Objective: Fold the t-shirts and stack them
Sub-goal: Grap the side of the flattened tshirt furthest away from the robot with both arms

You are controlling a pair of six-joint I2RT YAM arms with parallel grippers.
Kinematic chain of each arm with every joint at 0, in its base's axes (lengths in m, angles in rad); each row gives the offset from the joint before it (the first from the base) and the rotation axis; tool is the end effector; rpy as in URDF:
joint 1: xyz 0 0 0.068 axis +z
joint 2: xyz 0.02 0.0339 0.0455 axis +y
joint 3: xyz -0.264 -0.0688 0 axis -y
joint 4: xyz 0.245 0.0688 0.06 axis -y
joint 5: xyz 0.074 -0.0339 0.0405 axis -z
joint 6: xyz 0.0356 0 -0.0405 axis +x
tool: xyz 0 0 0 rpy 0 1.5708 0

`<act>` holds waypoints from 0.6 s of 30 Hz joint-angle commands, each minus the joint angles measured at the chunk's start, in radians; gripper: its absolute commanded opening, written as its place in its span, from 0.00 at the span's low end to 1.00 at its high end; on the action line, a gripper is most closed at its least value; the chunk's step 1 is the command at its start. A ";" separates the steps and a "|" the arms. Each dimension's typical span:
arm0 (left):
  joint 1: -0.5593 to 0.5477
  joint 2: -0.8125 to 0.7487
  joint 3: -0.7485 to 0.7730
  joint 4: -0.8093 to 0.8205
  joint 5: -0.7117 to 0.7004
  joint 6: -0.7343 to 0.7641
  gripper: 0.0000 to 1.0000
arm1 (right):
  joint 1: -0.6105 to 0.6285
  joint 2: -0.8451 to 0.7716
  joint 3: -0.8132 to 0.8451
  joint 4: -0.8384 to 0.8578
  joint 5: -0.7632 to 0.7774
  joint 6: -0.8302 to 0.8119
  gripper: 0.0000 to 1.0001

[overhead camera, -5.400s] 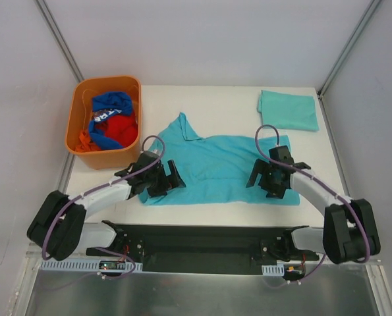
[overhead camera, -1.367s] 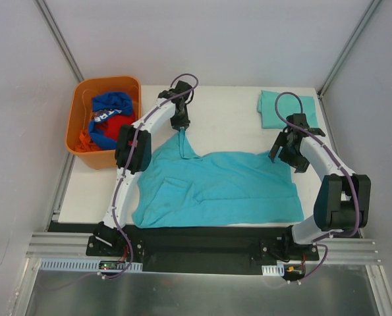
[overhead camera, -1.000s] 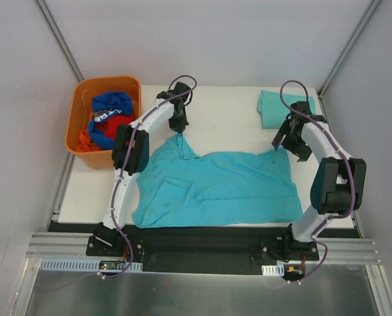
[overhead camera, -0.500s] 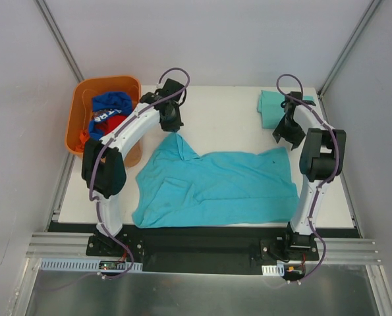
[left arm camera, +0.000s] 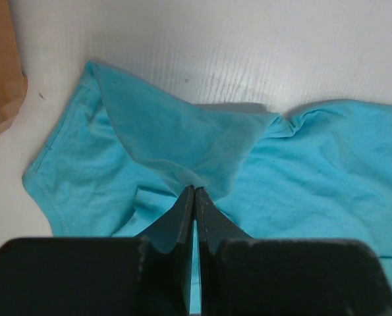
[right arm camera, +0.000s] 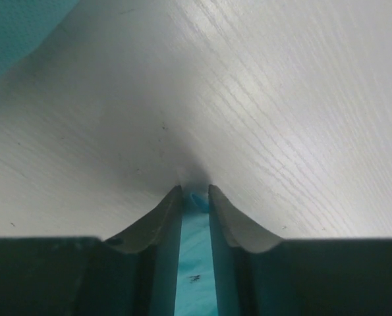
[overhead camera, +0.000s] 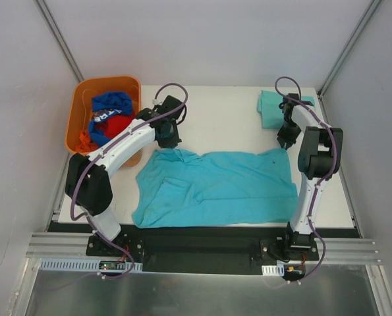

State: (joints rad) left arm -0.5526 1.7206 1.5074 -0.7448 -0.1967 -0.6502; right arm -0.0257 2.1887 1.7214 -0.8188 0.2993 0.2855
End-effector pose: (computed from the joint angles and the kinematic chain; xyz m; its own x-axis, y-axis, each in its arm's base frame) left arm 0.3221 -0.1905 0.2922 -0.8079 -0.1992 -0.5546 -0.0879 0.9713 -0.2209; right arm 0.4486 -0.0220 0.1682 -0.8904 0.2921 -0.3492 0.3732 0.9076 -0.1924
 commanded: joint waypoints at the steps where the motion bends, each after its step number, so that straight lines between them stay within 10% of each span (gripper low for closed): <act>1: -0.027 -0.105 -0.047 -0.010 -0.046 -0.051 0.00 | 0.000 -0.023 -0.023 -0.028 0.027 -0.002 0.20; 18: -0.072 -0.248 -0.141 -0.014 -0.052 -0.103 0.00 | 0.024 -0.211 -0.132 0.030 0.031 -0.075 0.01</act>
State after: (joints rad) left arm -0.6102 1.5570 1.3964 -0.7422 -0.2218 -0.7189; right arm -0.0189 2.1147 1.6131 -0.7982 0.3153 0.2485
